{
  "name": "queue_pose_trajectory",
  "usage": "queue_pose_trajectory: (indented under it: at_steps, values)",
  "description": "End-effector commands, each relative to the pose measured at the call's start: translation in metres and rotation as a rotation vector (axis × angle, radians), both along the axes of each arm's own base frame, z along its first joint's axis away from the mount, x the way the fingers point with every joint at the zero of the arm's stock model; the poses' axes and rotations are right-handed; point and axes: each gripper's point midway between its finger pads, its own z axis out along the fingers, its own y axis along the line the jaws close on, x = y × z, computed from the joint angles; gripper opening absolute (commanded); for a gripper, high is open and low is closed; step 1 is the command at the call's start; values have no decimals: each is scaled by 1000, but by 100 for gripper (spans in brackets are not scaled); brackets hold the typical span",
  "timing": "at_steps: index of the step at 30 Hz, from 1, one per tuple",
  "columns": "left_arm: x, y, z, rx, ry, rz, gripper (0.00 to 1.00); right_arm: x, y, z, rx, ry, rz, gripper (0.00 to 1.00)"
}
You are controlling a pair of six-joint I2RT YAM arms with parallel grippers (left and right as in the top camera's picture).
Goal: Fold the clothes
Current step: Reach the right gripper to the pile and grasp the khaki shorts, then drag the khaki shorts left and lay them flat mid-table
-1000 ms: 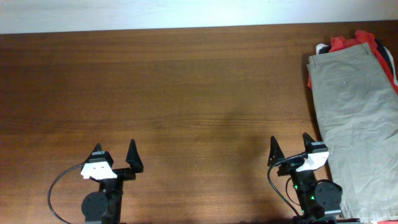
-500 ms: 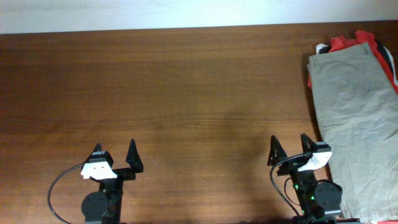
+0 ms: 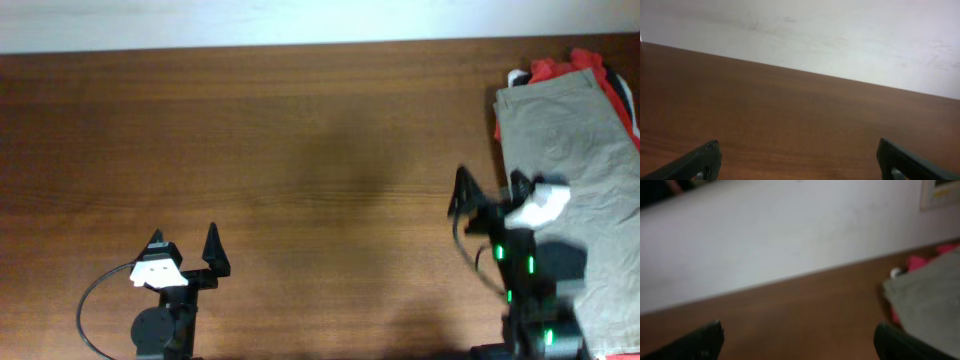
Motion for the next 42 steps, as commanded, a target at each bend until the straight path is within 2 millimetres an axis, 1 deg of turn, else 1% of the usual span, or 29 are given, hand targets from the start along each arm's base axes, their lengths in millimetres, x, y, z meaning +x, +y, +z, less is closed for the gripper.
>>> queue_pose_trajectory:
  at_steps: [1,3,4,6,8,9,11,14,16,19,20,21,24,26,28,29,30,31,32,33,34,35,36,37,38,39,40,41,42]
  values:
    - [0,0,-1,20,0,0,99,84,-34,14,-190,238,-96,99]
    - [0,0,-1,20,0,0,99,137,-60,-7,-287,459,-110,99]
    - [0,0,-1,20,0,0,99,154,-74,-16,-319,553,-148,99]
    - [0,0,-1,20,0,0,99,201,-103,-38,-422,709,-213,99]
    - [0,0,-1,20,0,0,99,226,-125,-63,-493,775,-306,99]
    - [0,0,-1,20,0,0,99,240,-133,-98,-568,832,-299,99]
    - [0,0,-1,20,0,0,99,253,-147,-151,-648,906,-339,97]
    - [0,0,-1,20,0,0,99,262,-155,-216,-706,977,-324,96]
    - [0,0,-1,20,0,0,99,262,-163,-238,-703,1001,-330,91]
    - [0,0,-1,20,0,0,99,260,-176,-256,-662,1015,-322,74]
    - [0,0,-1,20,0,0,99,260,-177,-255,-652,1012,-331,64]
    - [0,0,-1,20,0,0,99,262,-177,-255,-649,1006,-335,44]
    - [0,0,-1,20,0,0,99,259,-181,-253,-644,1007,-376,20]
    - [0,0,-1,20,0,0,99,260,-185,-242,-644,993,-416,18]
    - [0,0,-1,20,0,0,99,262,-185,-223,-628,959,-433,17]
    - [0,0,-1,20,0,0,99,263,-185,-200,-609,922,-453,17]
    - [0,0,-1,20,0,0,99,262,-184,-190,-608,911,-457,8]
    - [0,0,-1,20,0,0,99,260,-184,-176,-588,894,-476,4]
    - [0,0,-1,20,0,0,99,254,-187,-162,-548,876,-530,4]
    - [0,0,-1,20,0,0,99,251,-186,-140,-507,840,-559,4]
    - [0,0,-1,20,0,0,99,250,-184,-129,-505,823,-557,4]
    - [0,0,-1,20,0,0,99,247,-179,-110,-504,800,-557,14]
    - [0,0,-1,20,0,0,99,243,-176,-96,-501,784,-555,13]
    - [0,0,-1,20,0,0,99,239,-168,-77,-494,759,-538,4]
    - [0,0,-1,20,0,0,99,238,-160,-69,-487,745,-515,4]
    - [0,0,-1,20,0,0,99,240,-134,-56,-464,713,-429,4]
    - [0,0,-1,20,1,0,99,244,-105,-45,-448,675,-345,4]
    - [0,0,-1,20,1,0,99,246,-67,-32,-434,631,-247,4]
    - [0,0,-1,20,1,0,99,248,-19,-20,-417,580,-118,4]
